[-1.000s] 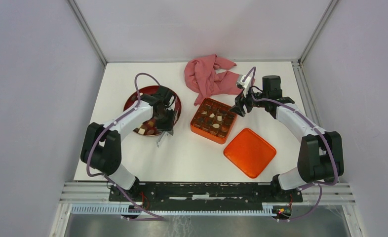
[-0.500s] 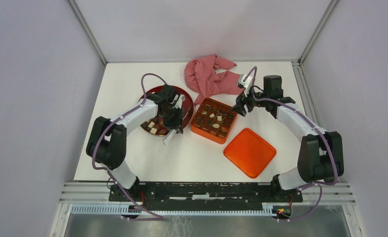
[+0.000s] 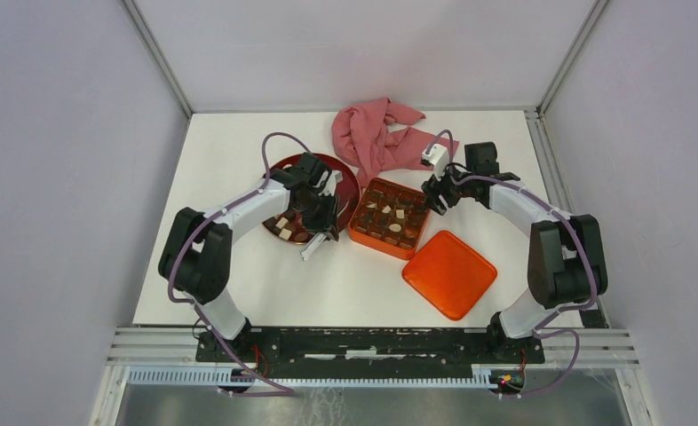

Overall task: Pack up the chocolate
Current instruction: Move the plate to the center of the board.

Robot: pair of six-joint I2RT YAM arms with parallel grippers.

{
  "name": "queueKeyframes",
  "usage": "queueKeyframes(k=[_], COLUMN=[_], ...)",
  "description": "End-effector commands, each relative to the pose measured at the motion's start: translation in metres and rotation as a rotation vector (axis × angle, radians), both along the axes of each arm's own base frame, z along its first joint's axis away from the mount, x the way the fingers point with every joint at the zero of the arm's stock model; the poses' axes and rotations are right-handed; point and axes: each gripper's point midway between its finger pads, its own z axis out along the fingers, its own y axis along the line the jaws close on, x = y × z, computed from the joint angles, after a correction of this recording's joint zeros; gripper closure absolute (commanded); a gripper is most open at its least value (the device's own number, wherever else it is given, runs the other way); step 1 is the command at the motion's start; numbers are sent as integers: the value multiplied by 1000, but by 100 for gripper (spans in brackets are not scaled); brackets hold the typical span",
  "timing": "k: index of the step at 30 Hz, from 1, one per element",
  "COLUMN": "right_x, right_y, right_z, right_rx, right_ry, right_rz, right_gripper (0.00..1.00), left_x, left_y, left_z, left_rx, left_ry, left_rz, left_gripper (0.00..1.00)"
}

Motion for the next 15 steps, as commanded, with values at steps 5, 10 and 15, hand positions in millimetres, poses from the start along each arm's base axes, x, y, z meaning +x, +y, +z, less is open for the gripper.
queueKeyframes(k=[5, 10, 15], right_x=[24, 35, 33], right_y=[-15, -31, -23], right_z=[-6, -4, -3], right_rx=[-97, -147, -118], right_ry=[-23, -58, -60], right_rz=[-107, -209, -168], right_gripper=[31, 34, 37], left_x=[7, 12, 22], left_y=[-39, -35, -29], left_z=[24, 29, 50], left_rx=[-136, -118, -100], left_ry=[-60, -99, -187], left_rz=[-65, -45, -12], left_gripper=[96, 96, 95])
